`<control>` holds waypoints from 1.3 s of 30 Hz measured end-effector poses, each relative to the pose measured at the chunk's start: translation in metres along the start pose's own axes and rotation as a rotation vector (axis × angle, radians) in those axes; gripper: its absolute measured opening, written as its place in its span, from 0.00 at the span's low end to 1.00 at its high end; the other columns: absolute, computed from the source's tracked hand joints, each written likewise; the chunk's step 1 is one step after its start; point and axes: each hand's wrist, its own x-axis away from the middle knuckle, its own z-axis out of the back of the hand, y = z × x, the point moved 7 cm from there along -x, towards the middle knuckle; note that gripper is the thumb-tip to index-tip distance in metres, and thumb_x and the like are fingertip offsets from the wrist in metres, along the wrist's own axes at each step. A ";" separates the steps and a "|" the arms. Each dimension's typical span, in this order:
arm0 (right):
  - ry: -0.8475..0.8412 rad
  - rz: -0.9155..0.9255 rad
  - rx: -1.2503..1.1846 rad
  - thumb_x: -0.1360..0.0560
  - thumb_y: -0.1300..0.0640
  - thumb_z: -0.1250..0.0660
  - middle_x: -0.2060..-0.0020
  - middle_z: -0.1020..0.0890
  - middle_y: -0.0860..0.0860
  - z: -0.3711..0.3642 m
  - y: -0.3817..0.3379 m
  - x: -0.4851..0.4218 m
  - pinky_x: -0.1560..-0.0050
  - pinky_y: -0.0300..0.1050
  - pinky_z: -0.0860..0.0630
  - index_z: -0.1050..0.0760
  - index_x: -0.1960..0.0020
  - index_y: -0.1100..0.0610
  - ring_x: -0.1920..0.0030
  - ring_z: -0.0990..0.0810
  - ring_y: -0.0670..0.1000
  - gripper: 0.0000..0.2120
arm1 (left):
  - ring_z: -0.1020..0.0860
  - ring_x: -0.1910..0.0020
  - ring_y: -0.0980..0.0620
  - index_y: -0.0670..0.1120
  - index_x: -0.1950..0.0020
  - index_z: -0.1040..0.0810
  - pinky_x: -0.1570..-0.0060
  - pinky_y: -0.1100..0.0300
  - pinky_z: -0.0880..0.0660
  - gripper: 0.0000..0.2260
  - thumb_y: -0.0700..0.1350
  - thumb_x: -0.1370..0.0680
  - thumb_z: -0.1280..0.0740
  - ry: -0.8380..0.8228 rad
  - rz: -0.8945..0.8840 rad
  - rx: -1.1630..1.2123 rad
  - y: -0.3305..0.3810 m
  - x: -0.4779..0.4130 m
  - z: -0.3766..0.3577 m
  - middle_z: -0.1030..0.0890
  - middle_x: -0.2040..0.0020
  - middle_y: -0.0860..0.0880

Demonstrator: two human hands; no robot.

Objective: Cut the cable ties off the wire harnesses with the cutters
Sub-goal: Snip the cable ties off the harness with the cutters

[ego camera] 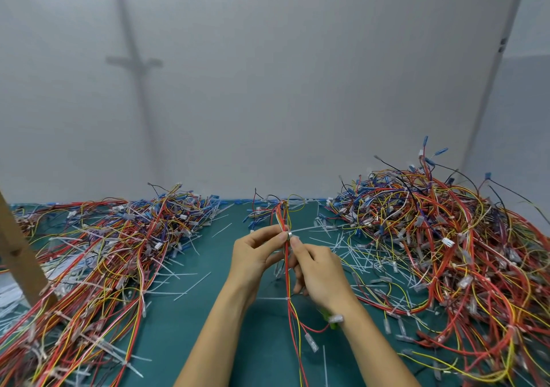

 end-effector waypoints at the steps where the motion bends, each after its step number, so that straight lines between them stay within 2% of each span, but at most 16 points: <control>1: -0.001 0.003 -0.005 0.20 0.37 0.44 0.78 0.25 0.49 -0.001 0.000 0.000 0.72 0.44 0.27 0.25 0.67 0.53 0.77 0.21 0.53 0.26 | 0.16 0.53 0.46 0.40 0.49 0.16 0.53 0.57 0.20 0.10 0.41 0.29 0.26 -0.003 -0.001 0.004 0.000 0.000 0.000 0.15 0.51 0.41; 4: -0.002 0.002 -0.042 0.20 0.38 0.43 0.78 0.27 0.50 -0.002 0.001 0.000 0.74 0.41 0.30 0.25 0.68 0.54 0.78 0.23 0.52 0.26 | 0.16 0.53 0.47 0.40 0.50 0.16 0.54 0.59 0.20 0.12 0.43 0.31 0.25 0.003 0.001 0.007 0.000 0.000 0.001 0.15 0.51 0.40; 9: -0.004 0.001 -0.048 0.21 0.37 0.43 0.78 0.27 0.49 -0.002 0.003 0.001 0.75 0.40 0.32 0.26 0.68 0.54 0.78 0.25 0.51 0.26 | 0.16 0.53 0.47 0.39 0.49 0.16 0.55 0.60 0.20 0.08 0.38 0.27 0.27 0.013 0.013 -0.002 -0.002 -0.001 0.002 0.15 0.51 0.40; 16: -0.004 0.010 -0.032 0.20 0.38 0.43 0.78 0.27 0.50 -0.002 0.004 -0.001 0.69 0.46 0.31 0.26 0.69 0.54 0.77 0.26 0.51 0.27 | 0.16 0.55 0.48 0.40 0.49 0.16 0.55 0.58 0.19 0.07 0.39 0.26 0.27 0.025 0.023 -0.051 -0.003 0.000 0.001 0.15 0.53 0.42; 21: -0.002 0.024 -0.014 0.21 0.36 0.43 0.78 0.27 0.50 -0.001 0.006 -0.002 0.66 0.50 0.29 0.25 0.68 0.53 0.76 0.26 0.51 0.26 | 0.19 0.63 0.59 0.45 0.50 0.15 0.62 0.65 0.23 0.06 0.42 0.27 0.26 0.061 0.030 -0.145 -0.001 0.002 0.004 0.15 0.58 0.50; 26: 0.002 0.030 0.001 0.23 0.34 0.44 0.79 0.28 0.49 -0.001 0.005 -0.002 0.66 0.53 0.27 0.24 0.68 0.50 0.75 0.27 0.51 0.25 | 0.23 0.66 0.60 0.45 0.51 0.14 0.63 0.65 0.23 0.06 0.43 0.27 0.26 0.071 0.030 -0.174 0.000 0.002 0.004 0.16 0.60 0.51; 30: 0.012 0.028 0.043 0.21 0.37 0.43 0.79 0.28 0.50 0.001 0.004 -0.002 0.63 0.57 0.24 0.26 0.70 0.52 0.74 0.26 0.53 0.26 | 0.22 0.66 0.59 0.45 0.51 0.15 0.63 0.64 0.23 0.06 0.43 0.27 0.26 0.076 0.029 -0.180 0.000 0.002 0.005 0.16 0.61 0.50; 39: 0.008 0.042 0.111 0.20 0.38 0.44 0.79 0.28 0.48 0.001 0.001 -0.001 0.63 0.54 0.24 0.27 0.70 0.53 0.72 0.25 0.54 0.26 | 0.20 0.64 0.60 0.45 0.53 0.15 0.65 0.67 0.24 0.03 0.42 0.26 0.27 0.068 0.020 -0.194 0.000 0.002 0.006 0.15 0.60 0.51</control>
